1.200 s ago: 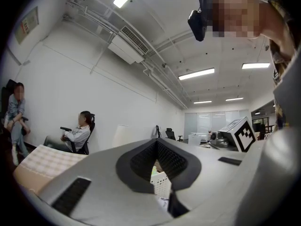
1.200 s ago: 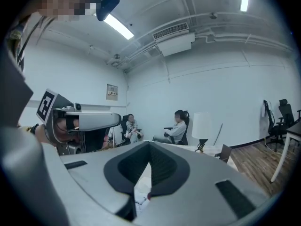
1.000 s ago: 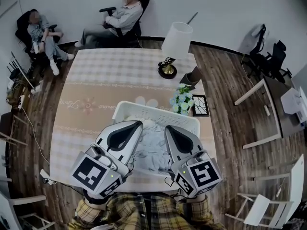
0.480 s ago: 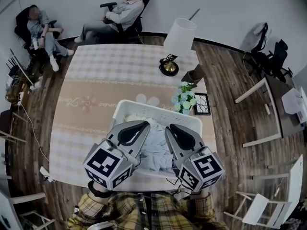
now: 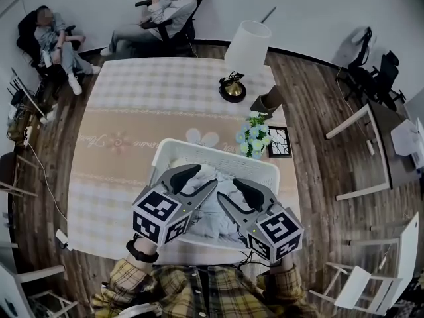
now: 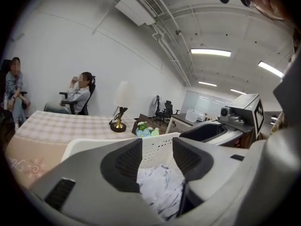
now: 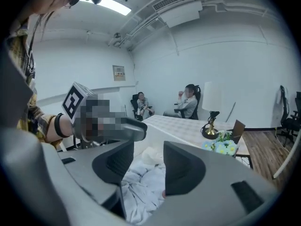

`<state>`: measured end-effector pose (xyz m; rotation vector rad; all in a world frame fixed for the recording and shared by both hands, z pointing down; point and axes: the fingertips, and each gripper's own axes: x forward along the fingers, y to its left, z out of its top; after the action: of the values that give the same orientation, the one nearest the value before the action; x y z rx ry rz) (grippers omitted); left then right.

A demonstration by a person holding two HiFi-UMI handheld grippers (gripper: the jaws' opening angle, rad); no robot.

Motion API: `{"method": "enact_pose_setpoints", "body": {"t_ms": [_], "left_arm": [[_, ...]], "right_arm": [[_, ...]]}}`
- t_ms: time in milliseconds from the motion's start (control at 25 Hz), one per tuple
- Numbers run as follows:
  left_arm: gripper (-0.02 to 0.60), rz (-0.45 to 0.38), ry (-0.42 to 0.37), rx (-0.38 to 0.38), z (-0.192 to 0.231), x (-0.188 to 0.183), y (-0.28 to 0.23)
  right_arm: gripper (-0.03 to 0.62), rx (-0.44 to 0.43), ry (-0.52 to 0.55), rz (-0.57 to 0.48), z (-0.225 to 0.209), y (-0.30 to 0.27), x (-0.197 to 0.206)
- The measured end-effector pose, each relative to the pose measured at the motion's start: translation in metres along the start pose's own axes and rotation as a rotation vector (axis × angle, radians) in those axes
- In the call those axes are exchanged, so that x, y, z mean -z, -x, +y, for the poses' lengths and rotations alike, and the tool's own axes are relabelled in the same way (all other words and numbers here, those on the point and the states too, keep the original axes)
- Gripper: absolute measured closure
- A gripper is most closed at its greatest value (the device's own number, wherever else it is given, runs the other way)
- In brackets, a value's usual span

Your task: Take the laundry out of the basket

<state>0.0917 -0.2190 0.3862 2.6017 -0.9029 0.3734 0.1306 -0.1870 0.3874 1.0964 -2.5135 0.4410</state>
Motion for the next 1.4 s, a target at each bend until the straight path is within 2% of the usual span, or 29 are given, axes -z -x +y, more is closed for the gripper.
{"method": "enact_pose_setpoints", "body": {"t_ms": [240,400,600,720,840,1160,1400], "left_arm": [[0.299,0.124,0.047,0.003,0.016,0.034,-0.025],[0.261,0.211,0.075,0.020,0.022,0.055,-0.037],[0.224,0.341,0.058,0.041,0.023,0.085,-0.047],[0.209,0.410,0.072,0.060,0.025,0.103,-0.047],[0.209,0.466,0.073,0.074,0.028,0.117,-0.046],[0.204,0.614,0.040,0.055,0.034,0.151,-0.048],[0.202,0.695,0.094,0.053,0.038,0.177,-0.051]], "right_arm": [[0.305,-0.080,0.061,0.129,0.009,-0.016,0.030],[0.275,-0.135,0.126,0.257,0.013,-0.027,0.055],[0.260,-0.228,0.222,0.385,0.020,-0.041,0.079],[0.225,-0.288,0.268,0.487,0.023,-0.047,0.094],[0.214,-0.326,0.297,0.567,0.024,-0.051,0.112],[0.200,-0.376,0.429,0.758,0.027,-0.066,0.163],[0.200,-0.372,0.443,0.830,0.025,-0.073,0.190]]}}
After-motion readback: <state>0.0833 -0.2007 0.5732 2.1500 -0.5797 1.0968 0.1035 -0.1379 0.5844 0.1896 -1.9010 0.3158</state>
